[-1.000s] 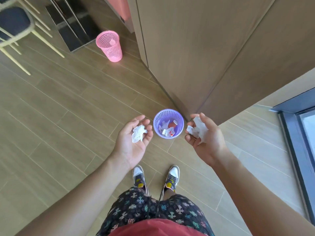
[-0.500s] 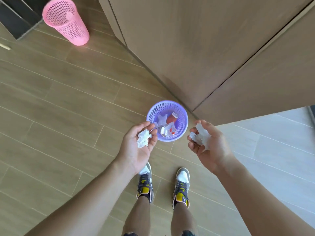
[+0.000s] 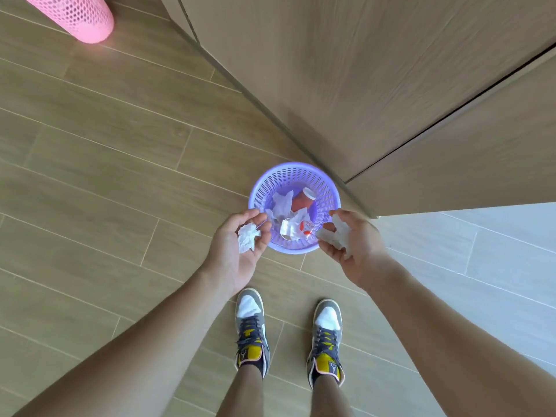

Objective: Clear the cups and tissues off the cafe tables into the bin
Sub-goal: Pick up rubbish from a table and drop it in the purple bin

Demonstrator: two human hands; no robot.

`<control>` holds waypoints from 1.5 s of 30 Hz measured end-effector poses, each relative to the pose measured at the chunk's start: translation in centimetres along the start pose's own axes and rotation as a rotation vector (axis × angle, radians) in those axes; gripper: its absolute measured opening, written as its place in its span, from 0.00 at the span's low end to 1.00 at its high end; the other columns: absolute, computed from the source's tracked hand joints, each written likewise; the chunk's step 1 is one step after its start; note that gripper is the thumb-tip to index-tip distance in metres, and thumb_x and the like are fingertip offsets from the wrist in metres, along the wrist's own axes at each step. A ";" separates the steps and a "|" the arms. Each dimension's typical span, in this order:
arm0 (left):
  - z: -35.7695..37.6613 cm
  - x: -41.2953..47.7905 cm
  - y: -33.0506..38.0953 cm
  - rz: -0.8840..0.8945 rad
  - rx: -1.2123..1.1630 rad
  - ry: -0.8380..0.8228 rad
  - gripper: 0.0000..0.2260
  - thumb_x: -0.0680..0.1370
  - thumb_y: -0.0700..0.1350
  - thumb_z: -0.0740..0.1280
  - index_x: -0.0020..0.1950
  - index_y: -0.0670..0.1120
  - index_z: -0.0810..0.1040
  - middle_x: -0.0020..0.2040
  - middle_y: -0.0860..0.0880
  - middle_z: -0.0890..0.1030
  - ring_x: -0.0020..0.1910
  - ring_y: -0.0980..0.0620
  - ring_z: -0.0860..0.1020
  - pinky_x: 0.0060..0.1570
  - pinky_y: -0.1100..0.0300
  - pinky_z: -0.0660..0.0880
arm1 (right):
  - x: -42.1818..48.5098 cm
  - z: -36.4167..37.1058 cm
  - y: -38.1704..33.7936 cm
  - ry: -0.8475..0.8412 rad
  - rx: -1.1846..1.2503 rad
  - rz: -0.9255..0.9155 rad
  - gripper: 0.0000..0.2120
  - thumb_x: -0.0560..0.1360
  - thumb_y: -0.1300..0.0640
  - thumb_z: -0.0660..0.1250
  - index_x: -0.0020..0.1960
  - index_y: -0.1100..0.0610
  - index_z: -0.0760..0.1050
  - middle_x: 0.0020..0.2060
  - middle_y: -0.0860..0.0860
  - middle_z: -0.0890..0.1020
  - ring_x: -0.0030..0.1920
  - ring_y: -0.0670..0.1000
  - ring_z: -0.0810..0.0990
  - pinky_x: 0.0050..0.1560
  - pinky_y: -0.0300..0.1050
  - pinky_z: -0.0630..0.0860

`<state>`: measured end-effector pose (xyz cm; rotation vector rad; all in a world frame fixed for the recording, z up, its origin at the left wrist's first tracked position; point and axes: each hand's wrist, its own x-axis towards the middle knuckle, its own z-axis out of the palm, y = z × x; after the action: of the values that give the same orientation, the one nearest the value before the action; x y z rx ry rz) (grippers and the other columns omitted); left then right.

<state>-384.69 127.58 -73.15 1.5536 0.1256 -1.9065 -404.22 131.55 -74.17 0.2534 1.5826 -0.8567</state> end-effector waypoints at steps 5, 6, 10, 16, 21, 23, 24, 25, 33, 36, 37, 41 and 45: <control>-1.3 1.1 -0.5 -0.012 0.012 0.034 0.04 0.79 0.40 0.67 0.50 0.42 0.81 0.45 0.45 0.84 0.42 0.49 0.83 0.46 0.60 0.81 | 5.6 4.4 0.5 -0.003 -0.142 0.046 0.10 0.82 0.45 0.66 0.54 0.52 0.78 0.52 0.52 0.81 0.51 0.54 0.83 0.55 0.50 0.82; -1.6 1.2 -0.5 -0.017 0.014 0.041 0.04 0.79 0.40 0.67 0.49 0.42 0.81 0.45 0.45 0.84 0.43 0.49 0.83 0.47 0.60 0.80 | 6.4 5.4 0.5 -0.019 -0.159 0.055 0.13 0.82 0.41 0.65 0.56 0.50 0.79 0.54 0.50 0.82 0.50 0.53 0.83 0.53 0.48 0.81; -2.9 1.4 -0.6 -0.039 0.029 0.055 0.03 0.78 0.40 0.69 0.47 0.43 0.82 0.46 0.45 0.83 0.46 0.48 0.82 0.48 0.59 0.80 | 9.4 8.5 0.7 -0.068 -0.126 0.085 0.28 0.79 0.31 0.64 0.68 0.51 0.75 0.61 0.49 0.81 0.53 0.54 0.83 0.63 0.50 0.79; -4.0 1.3 -0.5 -0.038 0.004 0.084 0.04 0.79 0.39 0.68 0.48 0.42 0.82 0.45 0.45 0.83 0.44 0.48 0.81 0.52 0.57 0.79 | 9.2 9.3 -0.4 -0.119 -0.013 0.091 0.28 0.79 0.29 0.61 0.61 0.53 0.75 0.46 0.53 0.82 0.49 0.51 0.84 0.67 0.49 0.75; -3.4 1.2 -0.6 -0.022 -0.023 0.077 0.05 0.80 0.39 0.66 0.49 0.40 0.81 0.45 0.44 0.83 0.43 0.48 0.81 0.50 0.58 0.80 | 4.9 6.6 -0.7 -0.066 -0.035 -0.132 0.20 0.83 0.39 0.63 0.64 0.52 0.79 0.63 0.54 0.83 0.63 0.55 0.82 0.58 0.49 0.81; -3.0 1.0 -1.0 -0.031 -0.033 0.069 0.04 0.80 0.39 0.66 0.49 0.41 0.81 0.46 0.44 0.82 0.44 0.48 0.81 0.48 0.60 0.81 | 1.8 4.6 -0.5 -0.085 -0.005 -0.200 0.16 0.83 0.41 0.64 0.59 0.51 0.82 0.57 0.51 0.86 0.59 0.53 0.85 0.59 0.49 0.80; -2.8 0.9 -1.3 -0.042 -0.044 0.061 0.05 0.80 0.39 0.66 0.50 0.40 0.81 0.46 0.44 0.82 0.45 0.48 0.81 0.47 0.60 0.82 | 0.4 3.5 -0.5 -0.092 0.012 -0.231 0.16 0.84 0.42 0.63 0.58 0.52 0.82 0.55 0.50 0.87 0.56 0.52 0.85 0.60 0.50 0.80; -2.7 0.7 -1.6 -0.050 -0.056 0.059 0.05 0.80 0.39 0.66 0.51 0.40 0.81 0.46 0.44 0.82 0.45 0.48 0.81 0.47 0.60 0.83 | -0.8 2.7 -0.5 -0.100 0.028 -0.254 0.15 0.84 0.43 0.62 0.58 0.52 0.82 0.54 0.50 0.87 0.55 0.51 0.85 0.60 0.50 0.79; -0.8 -0.1 -2.4 -0.039 -0.108 0.064 0.07 0.81 0.41 0.66 0.56 0.40 0.79 0.48 0.42 0.82 0.56 0.44 0.80 0.62 0.55 0.79 | -3.3 -1.0 -1.3 -0.038 0.072 -0.279 0.16 0.85 0.44 0.61 0.55 0.53 0.82 0.48 0.53 0.85 0.53 0.53 0.84 0.58 0.51 0.81; 0.5 1.9 -2.0 -0.008 -0.095 0.084 0.06 0.82 0.46 0.64 0.51 0.43 0.75 0.48 0.43 0.78 0.50 0.46 0.79 0.67 0.56 0.75 | -3.9 -1.1 -1.4 -0.048 0.078 -0.283 0.15 0.85 0.46 0.61 0.53 0.54 0.82 0.48 0.54 0.85 0.51 0.54 0.83 0.59 0.52 0.80; 1.0 2.7 -1.9 -0.008 -0.095 0.086 0.07 0.83 0.47 0.64 0.49 0.44 0.73 0.48 0.44 0.76 0.46 0.48 0.78 0.65 0.58 0.75 | -4.0 -1.1 -1.4 -0.055 0.083 -0.284 0.15 0.85 0.46 0.61 0.53 0.54 0.82 0.48 0.55 0.85 0.51 0.54 0.83 0.59 0.51 0.80; 2.9 4.6 -1.8 -0.036 -0.039 0.080 0.13 0.84 0.56 0.63 0.57 0.46 0.73 0.57 0.45 0.75 0.54 0.51 0.78 0.59 0.61 0.75 | -4.2 -2.1 -0.8 -0.066 0.088 -0.279 0.15 0.85 0.47 0.61 0.52 0.55 0.82 0.46 0.55 0.84 0.49 0.54 0.83 0.58 0.51 0.80; 3.8 4.6 -2.1 -0.009 -0.020 0.078 0.28 0.84 0.60 0.61 0.76 0.41 0.67 0.75 0.41 0.67 0.76 0.49 0.67 0.76 0.55 0.66 | -4.2 -3.2 -0.5 -0.060 0.078 -0.288 0.15 0.85 0.47 0.61 0.52 0.55 0.81 0.42 0.52 0.85 0.46 0.53 0.84 0.58 0.51 0.80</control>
<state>-389.30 125.48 -76.85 1.6171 0.1854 -1.8461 -406.06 134.58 -70.18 0.0539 1.5537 -1.1395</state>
